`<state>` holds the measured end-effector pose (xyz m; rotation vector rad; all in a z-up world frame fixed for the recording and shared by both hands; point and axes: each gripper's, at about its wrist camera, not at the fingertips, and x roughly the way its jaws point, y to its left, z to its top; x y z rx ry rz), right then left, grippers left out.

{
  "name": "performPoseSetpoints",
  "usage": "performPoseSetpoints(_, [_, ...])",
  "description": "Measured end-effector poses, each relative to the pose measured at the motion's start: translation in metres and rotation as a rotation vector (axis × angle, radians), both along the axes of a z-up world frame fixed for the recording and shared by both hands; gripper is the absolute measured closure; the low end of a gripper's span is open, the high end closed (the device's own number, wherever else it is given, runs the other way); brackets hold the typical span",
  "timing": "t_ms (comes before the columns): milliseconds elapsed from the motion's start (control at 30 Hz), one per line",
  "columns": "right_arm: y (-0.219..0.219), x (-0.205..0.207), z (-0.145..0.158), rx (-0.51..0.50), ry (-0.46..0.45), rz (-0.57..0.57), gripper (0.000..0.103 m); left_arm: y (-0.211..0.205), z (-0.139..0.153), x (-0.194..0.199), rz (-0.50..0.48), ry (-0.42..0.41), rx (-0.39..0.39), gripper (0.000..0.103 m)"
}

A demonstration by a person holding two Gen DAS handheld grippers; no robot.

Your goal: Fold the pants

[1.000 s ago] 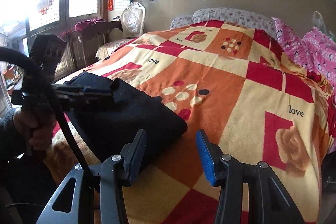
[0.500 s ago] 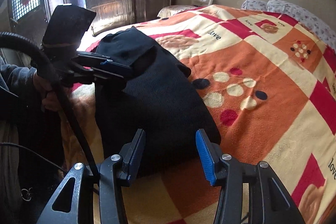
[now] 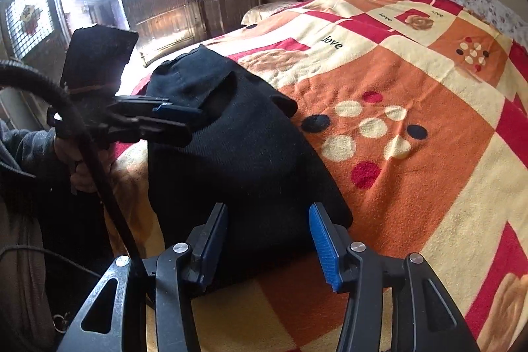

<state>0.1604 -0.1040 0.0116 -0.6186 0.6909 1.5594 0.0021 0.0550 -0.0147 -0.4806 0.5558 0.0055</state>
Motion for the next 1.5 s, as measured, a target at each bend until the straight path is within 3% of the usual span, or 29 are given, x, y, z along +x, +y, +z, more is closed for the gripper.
performPoseSetpoints(100, [0.011, -0.003, 0.026, 0.128, 0.023, -0.143, 0.054, -0.001, -0.001, -0.004, 0.005, -0.001, -0.002, 0.061])
performPoseSetpoints(167, [0.031, -0.011, 0.037, 0.152, 0.025, -0.22, 0.054, -0.002, -0.001, -0.007, 0.008, -0.002, -0.002, 0.061])
performPoseSetpoints(233, [0.06, -0.021, 0.036, 0.089, 0.023, -0.233, 0.054, -0.002, -0.001, -0.009, 0.009, -0.003, -0.003, 0.061])
performPoseSetpoints(333, [0.107, -0.035, 0.023, -0.016, -0.075, -0.243, 0.054, -0.002, -0.001, -0.008, 0.01, -0.005, -0.004, 0.06])
performPoseSetpoints(433, [0.138, -0.031, 0.0, -0.122, -0.068, -0.286, 0.053, -0.001, -0.002, -0.008, 0.016, -0.007, -0.002, 0.061])
performPoseSetpoints(467, [0.14, -0.03, -0.005, -0.115, -0.069, -0.302, 0.05, -0.001, -0.002, -0.008, 0.016, -0.008, -0.002, 0.06])
performPoseSetpoints(700, [0.135, -0.035, 0.001, -0.089, -0.137, -0.324, 0.047, 0.0, -0.002, -0.009, 0.014, -0.012, -0.018, 0.06])
performPoseSetpoints(833, [0.104, -0.039, 0.03, 0.031, -0.116, -0.373, 0.047, 0.003, -0.002, -0.009, 0.012, -0.017, -0.032, 0.06])
performPoseSetpoints(933, [0.076, -0.036, 0.038, 0.036, -0.082, -0.43, 0.047, 0.004, -0.002, -0.008, 0.011, -0.02, -0.038, 0.06])
performPoseSetpoints(1100, [0.052, -0.038, 0.0, -0.055, -0.096, -0.494, 0.045, 0.005, -0.002, -0.008, 0.009, -0.025, -0.05, 0.06])
performPoseSetpoints(1233, [0.041, -0.046, -0.013, 0.068, -0.153, -0.503, 0.038, 0.003, -0.002, -0.01, 0.014, -0.034, -0.045, 0.06])
performPoseSetpoints(1500, [0.035, -0.044, -0.011, 0.1, -0.125, -0.509, 0.037, 0.002, -0.003, -0.012, 0.025, -0.059, -0.039, 0.059])
